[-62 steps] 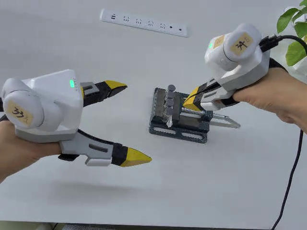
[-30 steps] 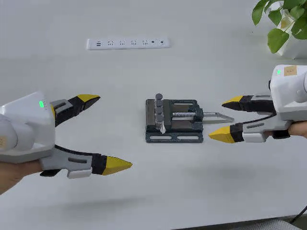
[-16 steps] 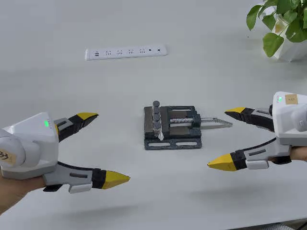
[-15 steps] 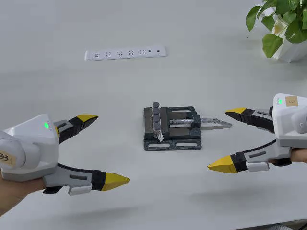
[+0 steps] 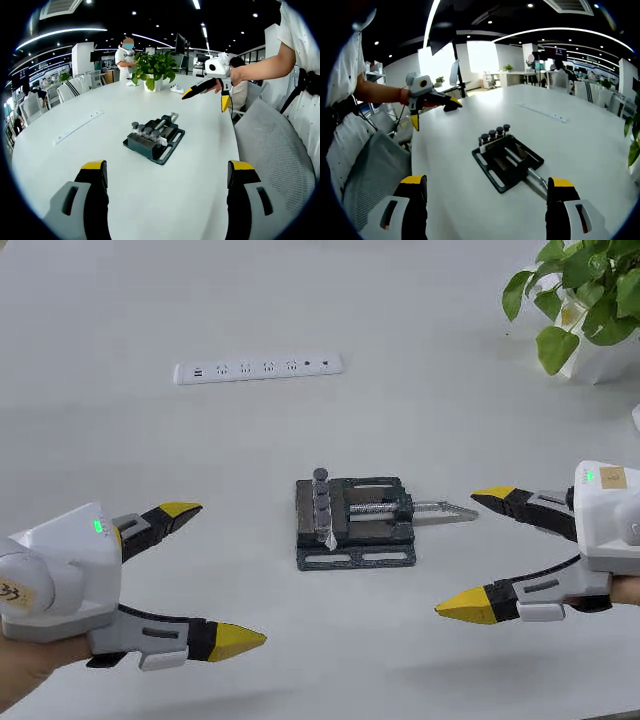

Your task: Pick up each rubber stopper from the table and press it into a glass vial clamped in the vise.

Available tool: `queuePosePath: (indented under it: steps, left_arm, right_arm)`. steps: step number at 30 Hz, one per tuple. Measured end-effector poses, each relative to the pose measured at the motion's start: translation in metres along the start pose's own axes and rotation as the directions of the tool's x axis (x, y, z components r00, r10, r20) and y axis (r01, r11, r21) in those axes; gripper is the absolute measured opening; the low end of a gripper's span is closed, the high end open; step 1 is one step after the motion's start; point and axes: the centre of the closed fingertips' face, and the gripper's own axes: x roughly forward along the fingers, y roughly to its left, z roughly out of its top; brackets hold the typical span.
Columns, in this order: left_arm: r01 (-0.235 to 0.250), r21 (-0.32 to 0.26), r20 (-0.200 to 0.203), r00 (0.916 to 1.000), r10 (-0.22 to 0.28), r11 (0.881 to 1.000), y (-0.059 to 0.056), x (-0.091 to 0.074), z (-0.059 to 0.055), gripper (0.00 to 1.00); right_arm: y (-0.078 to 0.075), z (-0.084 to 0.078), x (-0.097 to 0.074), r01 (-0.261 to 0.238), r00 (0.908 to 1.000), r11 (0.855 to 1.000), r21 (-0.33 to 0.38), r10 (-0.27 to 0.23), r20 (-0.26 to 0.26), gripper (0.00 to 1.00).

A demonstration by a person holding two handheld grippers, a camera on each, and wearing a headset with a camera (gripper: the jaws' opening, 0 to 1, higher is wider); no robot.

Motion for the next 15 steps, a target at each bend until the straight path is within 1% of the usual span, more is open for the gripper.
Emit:
queuePosePath:
  steps: [5, 15]
  left_arm:
    - [0.004, -0.003, -0.003, 1.0000, -0.004, 1.000, -0.0003, 0.0005, -0.0021, 0.99]
    - [0.007, -0.004, -0.002, 1.0000, -0.007, 1.000, 0.0025, 0.0011, -0.0041, 0.99]
  right_arm:
    - [-0.0008, -0.0008, -0.0015, -0.002, 1.0000, 1.000, 0.002, 0.002, 0.000, 0.99]
    - [-0.0007, 0.0019, -0.0026, 0.000, 1.0000, 1.000, 0.001, 0.000, 0.004, 0.99]
